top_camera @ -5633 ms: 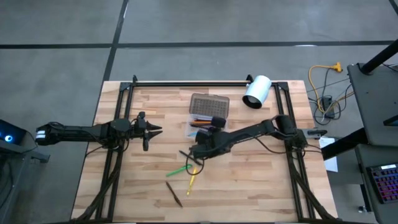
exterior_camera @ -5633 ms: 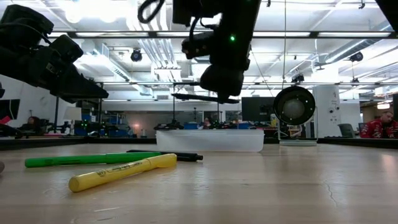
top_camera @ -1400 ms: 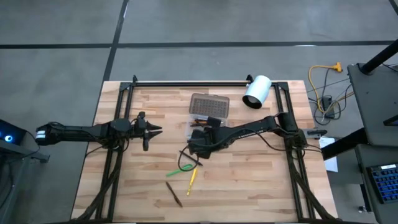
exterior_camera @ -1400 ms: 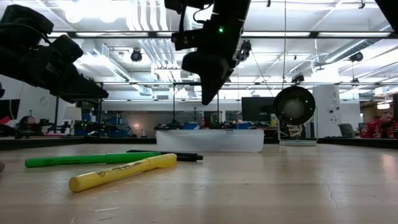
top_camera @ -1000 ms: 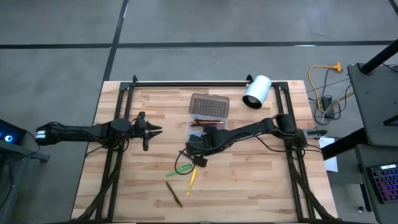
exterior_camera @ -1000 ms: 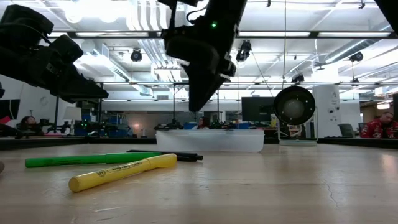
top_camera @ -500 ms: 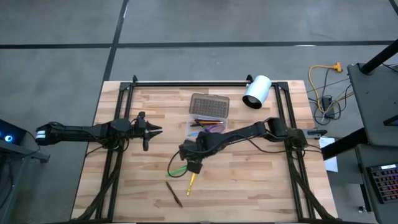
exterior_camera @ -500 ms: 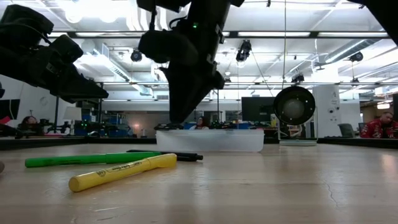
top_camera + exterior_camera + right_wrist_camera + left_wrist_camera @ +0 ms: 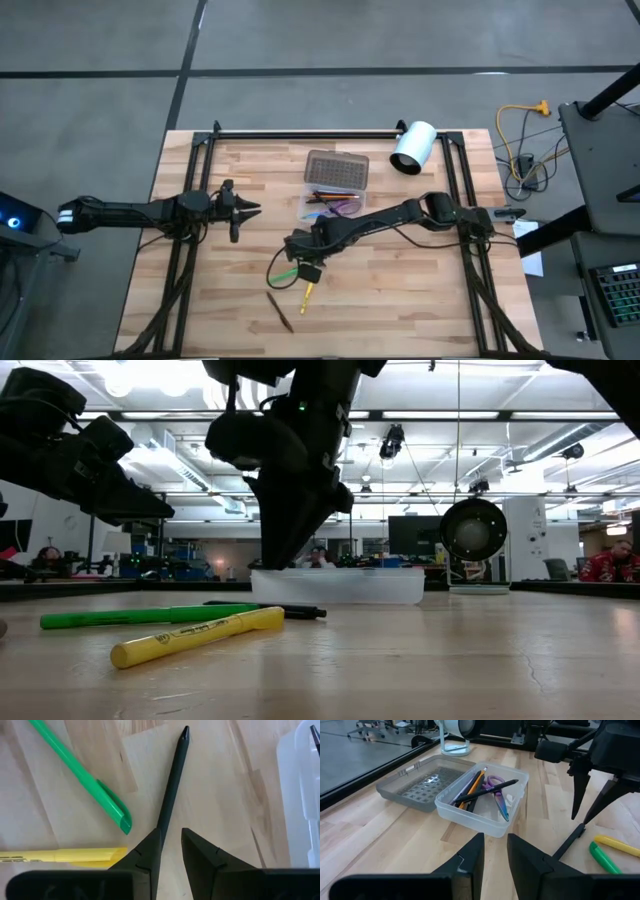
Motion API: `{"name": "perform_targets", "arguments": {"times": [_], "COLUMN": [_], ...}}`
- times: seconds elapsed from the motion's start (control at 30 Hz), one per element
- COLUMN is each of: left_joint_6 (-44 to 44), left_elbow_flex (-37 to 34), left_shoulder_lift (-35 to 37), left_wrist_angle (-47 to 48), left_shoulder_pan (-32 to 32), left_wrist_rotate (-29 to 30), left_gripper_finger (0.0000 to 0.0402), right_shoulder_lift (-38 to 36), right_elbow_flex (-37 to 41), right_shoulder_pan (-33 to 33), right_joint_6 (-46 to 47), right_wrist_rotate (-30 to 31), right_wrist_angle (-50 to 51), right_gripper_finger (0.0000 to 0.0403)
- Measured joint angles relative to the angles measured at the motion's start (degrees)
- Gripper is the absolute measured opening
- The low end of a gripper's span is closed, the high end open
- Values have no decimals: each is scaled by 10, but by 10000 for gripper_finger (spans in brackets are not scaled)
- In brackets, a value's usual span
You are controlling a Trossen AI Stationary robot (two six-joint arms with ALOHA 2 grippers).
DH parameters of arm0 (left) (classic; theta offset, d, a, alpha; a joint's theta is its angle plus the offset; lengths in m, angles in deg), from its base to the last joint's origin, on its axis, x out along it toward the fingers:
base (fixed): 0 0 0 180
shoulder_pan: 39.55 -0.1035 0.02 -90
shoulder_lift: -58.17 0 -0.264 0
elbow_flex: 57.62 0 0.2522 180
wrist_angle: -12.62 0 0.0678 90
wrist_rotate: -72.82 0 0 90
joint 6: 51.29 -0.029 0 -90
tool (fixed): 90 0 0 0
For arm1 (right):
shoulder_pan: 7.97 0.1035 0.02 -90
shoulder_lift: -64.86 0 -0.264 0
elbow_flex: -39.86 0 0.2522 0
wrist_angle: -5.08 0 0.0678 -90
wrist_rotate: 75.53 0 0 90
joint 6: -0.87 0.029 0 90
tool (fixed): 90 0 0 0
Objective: Pick & place school supplies into a supply box
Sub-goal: Put the black pen into the supply box
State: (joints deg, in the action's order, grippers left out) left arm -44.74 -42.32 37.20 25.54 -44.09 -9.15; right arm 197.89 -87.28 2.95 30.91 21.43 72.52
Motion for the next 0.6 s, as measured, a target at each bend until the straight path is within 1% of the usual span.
{"name": "perform_targets", "arguments": {"times": [0.47,0.6], "left_joint_6": [0,0], "left_elbow_flex": [0,0], "left_shoulder_lift": [0,0], "left_wrist_angle": [0,0], "left_shoulder_pan": [0,0], "left_wrist_rotate": [0,0], "left_gripper_finger": [69,69], "right_shoulder_lift": [9,18], "right_elbow_flex": [2,3], "right_shoulder_pan": [0,0], "right_joint_6": [0,0], "right_wrist_rotate": [5,-10], "right_wrist_angle": [-6,-22], "right_gripper_finger": [70,71]}}
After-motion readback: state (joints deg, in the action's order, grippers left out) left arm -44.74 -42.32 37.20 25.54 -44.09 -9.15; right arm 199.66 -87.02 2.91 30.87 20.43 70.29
